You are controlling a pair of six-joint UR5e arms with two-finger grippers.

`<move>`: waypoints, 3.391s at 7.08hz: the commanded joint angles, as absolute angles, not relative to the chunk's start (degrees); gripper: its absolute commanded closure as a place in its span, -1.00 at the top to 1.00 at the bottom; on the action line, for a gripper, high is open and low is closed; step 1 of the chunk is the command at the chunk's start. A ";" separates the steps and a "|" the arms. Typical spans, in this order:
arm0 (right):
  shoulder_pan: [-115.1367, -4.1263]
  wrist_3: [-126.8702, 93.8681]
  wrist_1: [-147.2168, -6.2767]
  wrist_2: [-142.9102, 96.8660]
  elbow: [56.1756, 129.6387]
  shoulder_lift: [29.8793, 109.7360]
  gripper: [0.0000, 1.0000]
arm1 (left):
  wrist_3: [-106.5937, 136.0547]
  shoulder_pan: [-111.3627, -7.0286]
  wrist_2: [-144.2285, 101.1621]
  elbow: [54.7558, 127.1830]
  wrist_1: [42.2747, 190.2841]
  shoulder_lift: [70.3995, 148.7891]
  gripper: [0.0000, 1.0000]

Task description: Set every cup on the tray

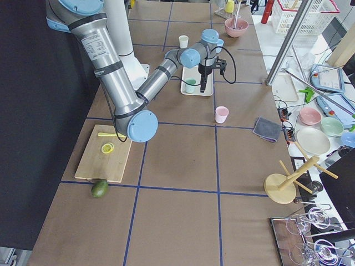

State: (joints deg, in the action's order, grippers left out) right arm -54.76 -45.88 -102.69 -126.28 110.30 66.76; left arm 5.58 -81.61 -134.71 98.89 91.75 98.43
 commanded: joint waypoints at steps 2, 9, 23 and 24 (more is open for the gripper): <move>-73.16 -5.56 -103.27 -131.13 111.09 85.20 1.00 | 27.86 -72.19 -134.39 97.74 91.76 108.16 0.99; -78.93 5.54 -103.01 -130.78 111.18 92.55 1.00 | 49.31 -58.81 -124.98 79.38 108.28 117.94 0.85; -78.75 1.15 -102.83 -131.04 111.18 92.02 1.00 | 81.62 -48.36 -124.63 81.73 101.47 133.21 -1.00; -78.75 1.14 -102.92 -131.04 111.18 91.93 1.00 | 83.39 -44.16 -120.37 82.35 99.25 134.63 -1.00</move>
State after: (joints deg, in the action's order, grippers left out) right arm -78.77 1.62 -102.88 -131.04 111.17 92.02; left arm 80.26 -48.27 -123.74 81.60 102.41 132.03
